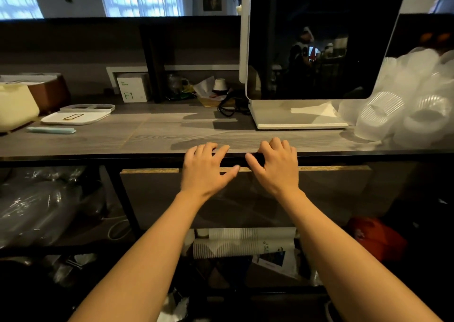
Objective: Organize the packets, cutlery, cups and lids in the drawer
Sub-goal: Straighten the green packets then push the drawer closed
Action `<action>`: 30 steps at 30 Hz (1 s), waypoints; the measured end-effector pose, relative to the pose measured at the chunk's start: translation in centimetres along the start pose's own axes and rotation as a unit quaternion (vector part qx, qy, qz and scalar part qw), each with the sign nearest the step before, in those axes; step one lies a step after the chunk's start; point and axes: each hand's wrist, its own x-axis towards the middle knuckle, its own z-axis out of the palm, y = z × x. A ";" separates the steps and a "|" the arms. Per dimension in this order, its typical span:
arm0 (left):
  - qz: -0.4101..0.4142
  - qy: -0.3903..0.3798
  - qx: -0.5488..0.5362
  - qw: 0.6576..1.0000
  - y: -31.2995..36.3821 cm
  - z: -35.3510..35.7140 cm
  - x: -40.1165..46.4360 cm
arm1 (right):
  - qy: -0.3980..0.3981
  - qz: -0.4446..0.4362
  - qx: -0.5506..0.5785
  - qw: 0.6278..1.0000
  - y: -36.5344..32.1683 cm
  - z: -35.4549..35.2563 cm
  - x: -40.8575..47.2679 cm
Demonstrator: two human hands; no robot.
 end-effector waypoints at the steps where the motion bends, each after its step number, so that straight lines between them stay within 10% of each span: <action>1: 0.005 -0.039 -0.001 0.999 -0.1 -0.5 -0.2 | -0.033 -0.009 0.011 0.999 0.7 -0.6 -0.4; 5: 0.003 -0.108 -0.015 0.994 -0.1 -1.7 0.1 | -0.132 -0.045 -0.022 0.990 4.1 -3.0 -2.0; 30: -0.121 -0.074 -0.111 0.984 2.8 -3.7 -0.7 | -0.079 0.037 0.035 0.996 6.5 -4.2 -1.3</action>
